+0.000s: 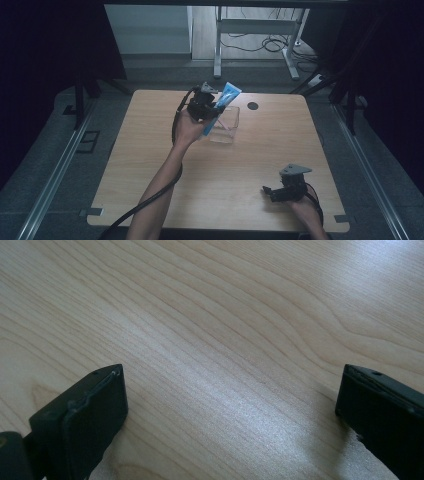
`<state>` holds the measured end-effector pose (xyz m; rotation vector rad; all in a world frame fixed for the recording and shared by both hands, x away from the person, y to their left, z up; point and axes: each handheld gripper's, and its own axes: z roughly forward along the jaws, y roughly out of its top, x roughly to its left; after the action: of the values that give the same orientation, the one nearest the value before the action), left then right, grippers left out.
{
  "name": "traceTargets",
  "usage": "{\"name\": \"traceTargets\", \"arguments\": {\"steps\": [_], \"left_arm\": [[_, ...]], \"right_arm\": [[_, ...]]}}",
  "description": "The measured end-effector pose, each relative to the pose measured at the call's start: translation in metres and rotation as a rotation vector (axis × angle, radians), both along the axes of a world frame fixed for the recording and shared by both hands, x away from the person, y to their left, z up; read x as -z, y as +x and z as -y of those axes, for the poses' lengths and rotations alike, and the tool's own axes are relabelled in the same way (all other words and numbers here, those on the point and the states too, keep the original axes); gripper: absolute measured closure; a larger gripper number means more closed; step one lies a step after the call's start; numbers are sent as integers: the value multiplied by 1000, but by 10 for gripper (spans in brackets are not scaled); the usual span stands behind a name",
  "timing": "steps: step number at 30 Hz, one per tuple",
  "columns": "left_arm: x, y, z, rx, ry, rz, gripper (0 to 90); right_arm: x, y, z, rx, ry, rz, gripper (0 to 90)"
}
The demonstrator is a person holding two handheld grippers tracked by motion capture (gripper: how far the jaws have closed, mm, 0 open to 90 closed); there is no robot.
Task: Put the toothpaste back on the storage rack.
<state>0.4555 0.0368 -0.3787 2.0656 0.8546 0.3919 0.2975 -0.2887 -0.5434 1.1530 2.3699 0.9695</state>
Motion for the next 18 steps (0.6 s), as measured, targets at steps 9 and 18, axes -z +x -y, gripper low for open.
{"name": "traceTargets", "arguments": {"steps": [9,18], "left_arm": [[-2,13,12,-14,-16,26,739],[3,26,23,-18,-17,24,739]], "right_arm": [[0,0,0,0,0,0,0],[0,0,0,0,0,0,0]]}}
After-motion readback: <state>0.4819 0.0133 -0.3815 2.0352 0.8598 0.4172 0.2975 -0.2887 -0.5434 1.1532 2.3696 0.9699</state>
